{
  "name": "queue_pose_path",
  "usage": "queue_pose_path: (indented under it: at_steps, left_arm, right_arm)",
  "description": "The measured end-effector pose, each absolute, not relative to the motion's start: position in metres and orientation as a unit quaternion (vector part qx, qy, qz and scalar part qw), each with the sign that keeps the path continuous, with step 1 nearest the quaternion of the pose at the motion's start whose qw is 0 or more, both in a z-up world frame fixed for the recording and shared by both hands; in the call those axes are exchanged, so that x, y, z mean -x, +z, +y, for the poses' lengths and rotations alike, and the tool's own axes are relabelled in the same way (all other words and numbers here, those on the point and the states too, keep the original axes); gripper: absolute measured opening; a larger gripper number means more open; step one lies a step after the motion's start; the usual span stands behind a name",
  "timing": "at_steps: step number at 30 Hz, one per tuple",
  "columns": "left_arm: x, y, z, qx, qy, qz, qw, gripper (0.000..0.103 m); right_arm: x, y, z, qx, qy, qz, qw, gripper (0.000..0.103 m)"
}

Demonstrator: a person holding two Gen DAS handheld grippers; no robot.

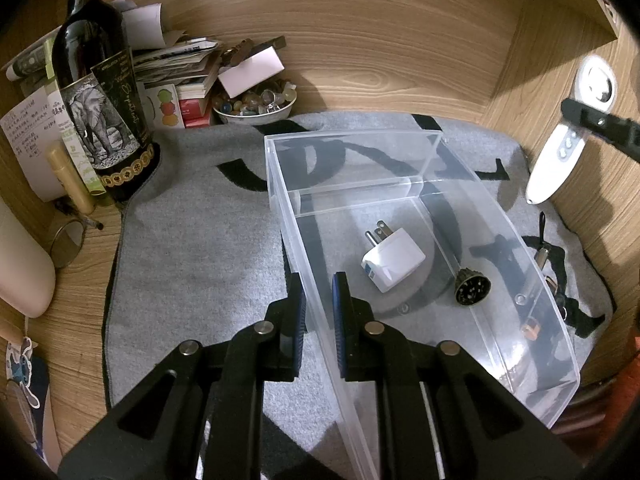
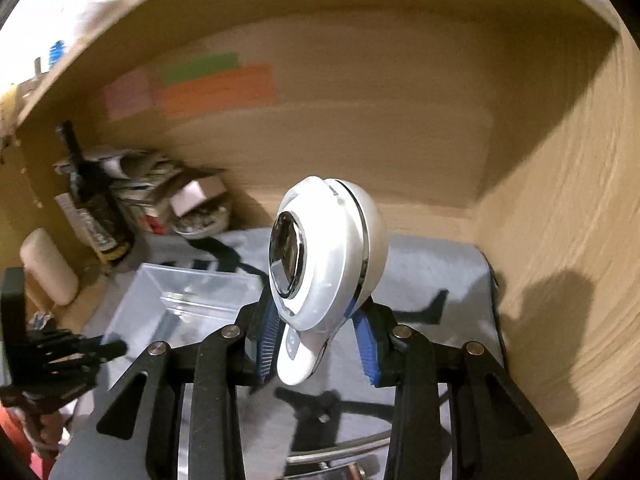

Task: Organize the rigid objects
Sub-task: 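Lower the white massager into the clear box and open the right tool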

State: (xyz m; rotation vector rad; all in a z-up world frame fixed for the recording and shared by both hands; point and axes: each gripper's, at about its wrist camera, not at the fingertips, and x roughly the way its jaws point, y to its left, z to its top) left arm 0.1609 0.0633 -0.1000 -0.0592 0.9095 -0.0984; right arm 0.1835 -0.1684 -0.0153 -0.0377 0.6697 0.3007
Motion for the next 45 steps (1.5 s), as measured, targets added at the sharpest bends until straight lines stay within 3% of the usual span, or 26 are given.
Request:
queue_pose_path:
  at_steps: [8, 30, 40, 45]
  left_arm:
    - [-0.161, -0.100, 0.063, 0.029, -0.047, 0.439, 0.897, 0.012]
    - [-0.161, -0.099, 0.062, 0.032, -0.053, 0.436, 0.898, 0.013]
    - [-0.161, -0.100, 0.063, 0.031, -0.056, 0.436, 0.898, 0.013]
    - [-0.161, -0.100, 0.063, 0.028, -0.056, 0.436, 0.898, 0.014]
  right_arm:
    - [-0.165, -0.008, -0.133, 0.045, 0.209, 0.316, 0.924, 0.032]
    - [-0.196, -0.096, -0.074, 0.095, 0.247, 0.470, 0.842, 0.032]
    - [-0.191, -0.092, -0.070, 0.118, 0.240, 0.456, 0.849, 0.035]
    - [-0.184, -0.077, -0.077, 0.116, 0.234, 0.428, 0.865, 0.045]
